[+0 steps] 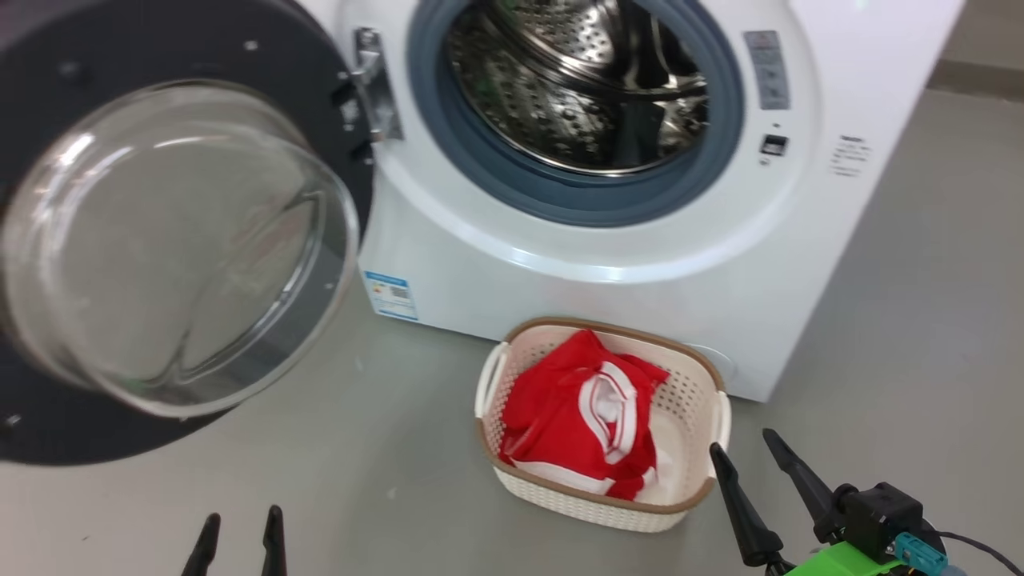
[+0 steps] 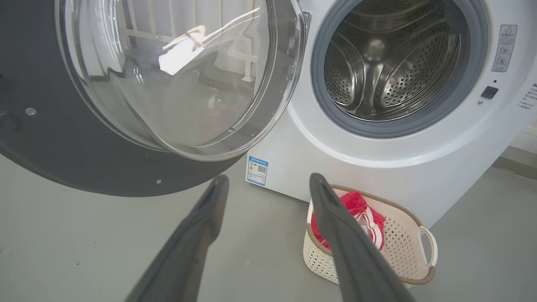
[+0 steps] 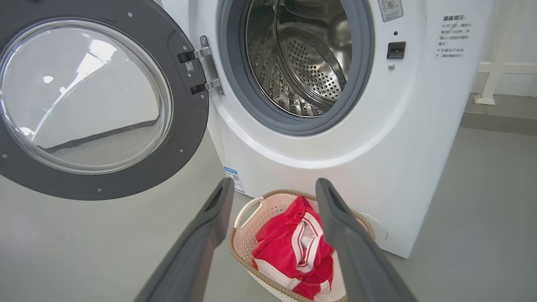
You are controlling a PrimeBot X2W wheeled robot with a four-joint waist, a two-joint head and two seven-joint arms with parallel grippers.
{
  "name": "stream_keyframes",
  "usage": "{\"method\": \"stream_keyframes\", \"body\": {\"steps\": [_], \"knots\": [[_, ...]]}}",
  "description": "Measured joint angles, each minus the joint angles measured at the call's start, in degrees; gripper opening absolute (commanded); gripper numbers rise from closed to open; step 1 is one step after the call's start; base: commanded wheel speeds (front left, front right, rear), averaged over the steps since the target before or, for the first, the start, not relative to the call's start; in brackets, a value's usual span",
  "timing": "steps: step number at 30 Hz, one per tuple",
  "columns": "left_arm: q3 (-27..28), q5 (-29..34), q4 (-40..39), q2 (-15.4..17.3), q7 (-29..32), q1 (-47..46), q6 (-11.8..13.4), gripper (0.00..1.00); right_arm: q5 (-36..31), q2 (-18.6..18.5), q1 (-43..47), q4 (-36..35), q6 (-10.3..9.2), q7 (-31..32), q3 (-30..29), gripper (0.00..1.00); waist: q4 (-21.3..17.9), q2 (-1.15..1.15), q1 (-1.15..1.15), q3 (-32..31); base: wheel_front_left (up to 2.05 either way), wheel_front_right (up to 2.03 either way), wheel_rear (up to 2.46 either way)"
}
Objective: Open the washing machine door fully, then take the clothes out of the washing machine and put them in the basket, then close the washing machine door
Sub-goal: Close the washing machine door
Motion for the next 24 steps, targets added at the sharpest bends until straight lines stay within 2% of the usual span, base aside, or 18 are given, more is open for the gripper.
{"method": "stream_keyframes", "body": {"steps": [11, 24], "knots": [[-0.3, -1.2, -1.1, 0.1, 0.0, 2.0, 2.0, 1.0, 0.6, 0.4, -0.1, 1.0, 0.0, 0.0, 3.5, 1.0, 7.7, 0.0, 0.0, -2.5, 0.0, 0.0, 0.0], [-0.4, -3.3, -3.5, 0.1, 0.0, 3.6, 4.2, 1.0, 1.2, 0.0, -2.1, 2.3, 0.0, 0.0, 5.9, 1.0, 8.9, 0.0, 0.0, -2.6, 0.0, 0.0, 0.0]]}}
